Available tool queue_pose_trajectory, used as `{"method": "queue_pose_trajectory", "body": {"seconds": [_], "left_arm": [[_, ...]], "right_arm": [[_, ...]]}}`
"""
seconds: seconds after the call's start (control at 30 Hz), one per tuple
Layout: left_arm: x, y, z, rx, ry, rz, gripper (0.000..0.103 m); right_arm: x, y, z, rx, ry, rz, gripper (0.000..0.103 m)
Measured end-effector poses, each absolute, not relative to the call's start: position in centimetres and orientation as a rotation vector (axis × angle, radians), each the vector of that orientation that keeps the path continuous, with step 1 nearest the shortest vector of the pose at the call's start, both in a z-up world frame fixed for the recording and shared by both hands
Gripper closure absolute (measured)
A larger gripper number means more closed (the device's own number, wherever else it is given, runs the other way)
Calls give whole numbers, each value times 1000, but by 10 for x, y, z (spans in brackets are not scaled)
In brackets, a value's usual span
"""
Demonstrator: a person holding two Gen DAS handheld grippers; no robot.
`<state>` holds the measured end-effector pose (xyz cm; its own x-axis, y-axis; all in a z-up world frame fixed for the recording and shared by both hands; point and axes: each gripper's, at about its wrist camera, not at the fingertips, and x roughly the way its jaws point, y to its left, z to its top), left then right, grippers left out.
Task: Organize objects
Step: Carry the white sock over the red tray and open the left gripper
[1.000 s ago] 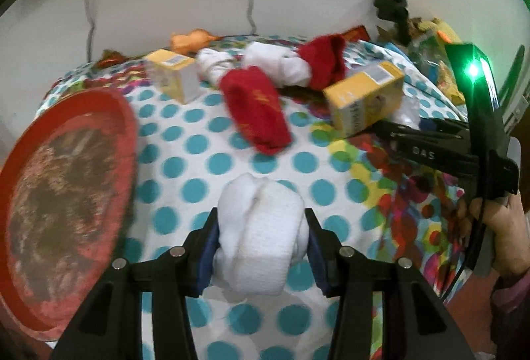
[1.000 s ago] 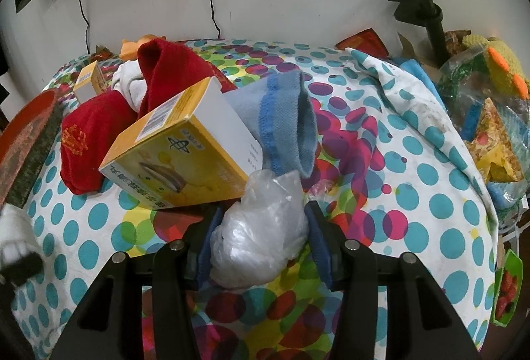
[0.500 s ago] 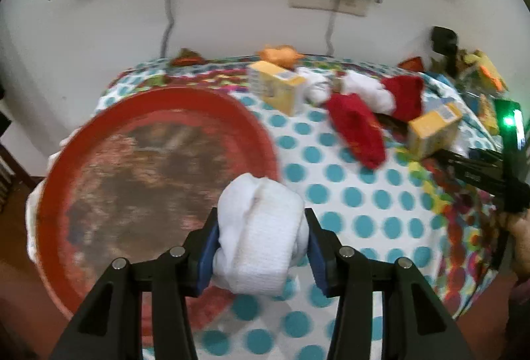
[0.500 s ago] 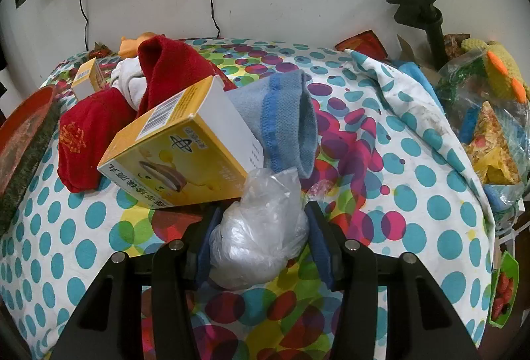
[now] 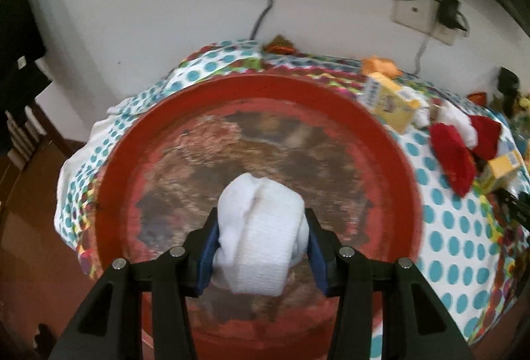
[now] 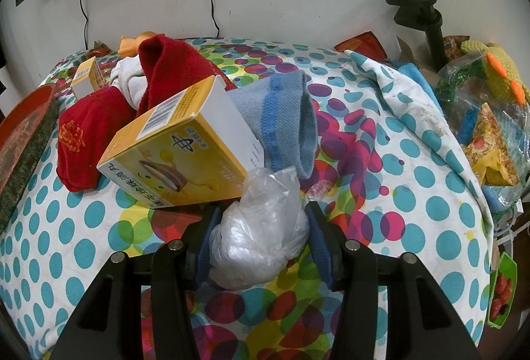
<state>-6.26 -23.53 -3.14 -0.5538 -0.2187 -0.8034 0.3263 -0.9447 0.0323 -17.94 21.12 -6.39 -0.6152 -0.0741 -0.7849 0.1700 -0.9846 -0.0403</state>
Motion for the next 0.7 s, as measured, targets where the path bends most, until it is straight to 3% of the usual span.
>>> {"method": "queue_pose_trajectory", "body": {"seconds": [0.7], "left_arm": [[-73, -303, -61, 1323, 185, -2366, 55]], "right_arm": [[-179, 211, -63, 1306, 169, -2701, 55]]}}
